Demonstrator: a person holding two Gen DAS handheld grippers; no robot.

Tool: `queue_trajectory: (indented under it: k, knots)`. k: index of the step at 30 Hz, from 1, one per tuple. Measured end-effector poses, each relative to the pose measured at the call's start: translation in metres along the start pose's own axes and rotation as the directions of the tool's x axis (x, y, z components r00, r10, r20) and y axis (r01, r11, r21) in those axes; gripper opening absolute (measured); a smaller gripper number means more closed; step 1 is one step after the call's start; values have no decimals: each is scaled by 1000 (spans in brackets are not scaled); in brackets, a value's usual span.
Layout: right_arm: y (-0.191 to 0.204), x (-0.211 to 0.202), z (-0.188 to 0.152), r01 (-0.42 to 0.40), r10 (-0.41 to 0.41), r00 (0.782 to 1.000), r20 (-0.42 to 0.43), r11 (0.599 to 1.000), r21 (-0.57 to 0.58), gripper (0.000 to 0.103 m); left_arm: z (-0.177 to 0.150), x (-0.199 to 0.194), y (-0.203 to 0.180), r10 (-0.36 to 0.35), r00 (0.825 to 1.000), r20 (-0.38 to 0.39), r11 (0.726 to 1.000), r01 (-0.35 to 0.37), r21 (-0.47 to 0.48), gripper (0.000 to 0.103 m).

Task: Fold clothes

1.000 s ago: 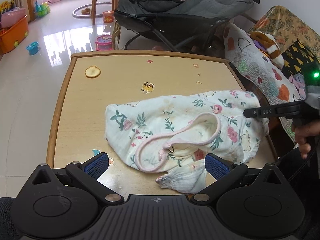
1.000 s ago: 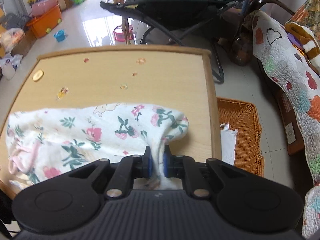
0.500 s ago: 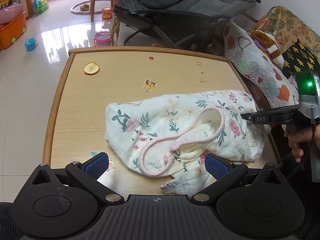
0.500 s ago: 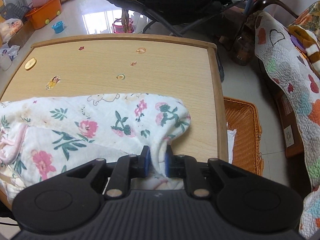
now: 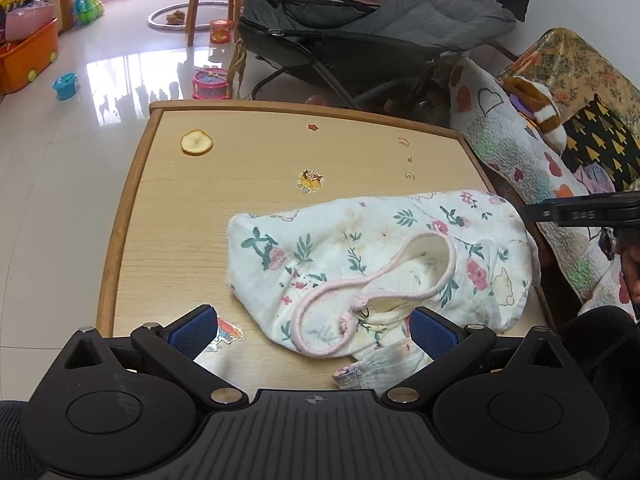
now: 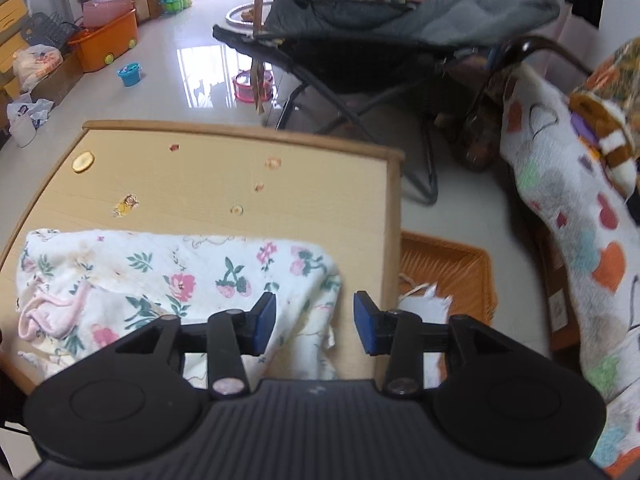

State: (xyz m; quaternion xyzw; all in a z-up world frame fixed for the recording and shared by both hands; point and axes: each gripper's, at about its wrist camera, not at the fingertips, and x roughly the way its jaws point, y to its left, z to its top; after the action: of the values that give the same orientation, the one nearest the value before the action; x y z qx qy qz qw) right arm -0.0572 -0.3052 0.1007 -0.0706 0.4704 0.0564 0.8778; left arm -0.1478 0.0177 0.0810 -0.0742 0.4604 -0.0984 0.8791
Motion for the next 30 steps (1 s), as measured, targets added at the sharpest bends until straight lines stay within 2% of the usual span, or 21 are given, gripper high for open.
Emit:
queue_trajectory:
  k: [4,7,13,22,30]
  knots:
    - [2,-18,-2,53,-52,998,25,998,-33,43,-2,-7,1,-5,1000,6,1000,5,-12,103]
    - [15,-30,-9,12,-9,999,35,996,-89,43,-4,-13,2,-9,1000,14,1000,10,-17,103]
    - [57,-34,-27,-64,65,998,0,980,-189,43,-9,-19,1,-19,1000,19,1000,19,-15,103]
    - [109,-29,-44,-142,141,990,-28,935,-325,43,-17,-30,-2,-50,998,34,997,48,53,103]
    - [130,-14,-42,-150,150,988,-29,916,-372,43,-21,-35,4,-67,997,35,997,66,41,103]
